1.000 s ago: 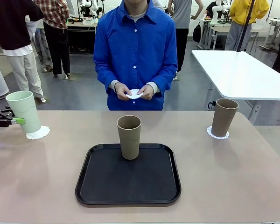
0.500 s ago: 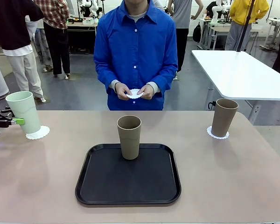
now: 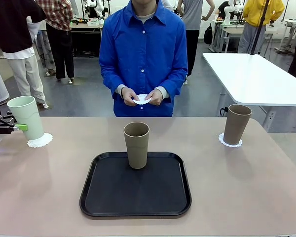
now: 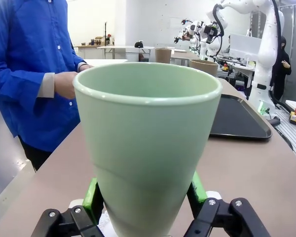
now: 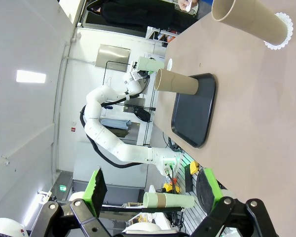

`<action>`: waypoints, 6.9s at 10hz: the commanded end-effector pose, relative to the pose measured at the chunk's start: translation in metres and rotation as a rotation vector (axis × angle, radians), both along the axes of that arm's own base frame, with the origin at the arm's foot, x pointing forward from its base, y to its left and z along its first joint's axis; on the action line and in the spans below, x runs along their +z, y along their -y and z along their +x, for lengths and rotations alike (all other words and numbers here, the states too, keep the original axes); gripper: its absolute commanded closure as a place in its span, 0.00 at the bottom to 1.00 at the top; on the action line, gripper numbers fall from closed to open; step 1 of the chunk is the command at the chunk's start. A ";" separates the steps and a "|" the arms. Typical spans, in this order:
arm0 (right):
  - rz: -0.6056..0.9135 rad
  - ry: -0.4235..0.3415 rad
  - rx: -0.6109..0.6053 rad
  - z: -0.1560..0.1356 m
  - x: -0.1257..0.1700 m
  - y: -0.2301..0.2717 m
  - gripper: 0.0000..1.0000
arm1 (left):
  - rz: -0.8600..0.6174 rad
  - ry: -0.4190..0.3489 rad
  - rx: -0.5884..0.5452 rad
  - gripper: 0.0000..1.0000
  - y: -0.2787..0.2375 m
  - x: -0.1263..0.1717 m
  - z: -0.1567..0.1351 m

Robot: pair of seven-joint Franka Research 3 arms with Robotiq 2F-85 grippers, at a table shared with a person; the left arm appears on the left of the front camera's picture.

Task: Place coasters on the table and set cups on them.
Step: Take one Reusable plastic cup from the Flat Tray and place it on a coaster set by the human.

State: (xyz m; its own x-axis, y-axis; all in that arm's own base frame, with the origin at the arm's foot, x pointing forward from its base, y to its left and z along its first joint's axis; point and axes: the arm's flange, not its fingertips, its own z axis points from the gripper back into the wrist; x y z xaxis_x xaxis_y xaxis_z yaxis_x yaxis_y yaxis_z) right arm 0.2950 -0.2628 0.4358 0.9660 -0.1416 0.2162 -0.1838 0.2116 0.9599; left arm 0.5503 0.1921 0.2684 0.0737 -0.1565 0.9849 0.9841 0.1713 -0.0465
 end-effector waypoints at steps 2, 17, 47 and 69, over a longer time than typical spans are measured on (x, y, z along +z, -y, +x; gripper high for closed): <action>0.005 -0.009 0.004 -0.002 0.000 -0.001 0.00 | -0.043 0.020 0.003 0.15 -0.010 -0.008 0.022; 0.005 -0.009 0.004 -0.002 0.000 -0.001 0.00 | 0.036 0.019 -0.084 0.00 -0.006 -0.041 0.024; 0.005 -0.009 0.004 -0.002 0.000 -0.001 0.00 | 0.466 -0.341 0.387 0.00 0.002 0.144 -0.090; 0.005 -0.009 0.004 -0.002 0.000 -0.001 0.00 | 0.883 -0.672 0.846 0.00 0.128 0.214 -0.174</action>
State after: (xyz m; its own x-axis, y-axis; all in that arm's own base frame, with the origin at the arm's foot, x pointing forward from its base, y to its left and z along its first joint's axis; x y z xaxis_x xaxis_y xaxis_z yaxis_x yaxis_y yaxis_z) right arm 0.2947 -0.2630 0.4358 0.9660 -0.1425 0.2158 -0.1832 0.2120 0.9599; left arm 0.4002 0.0791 0.4837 0.7930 -0.5005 0.3473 0.5408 0.8408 -0.0232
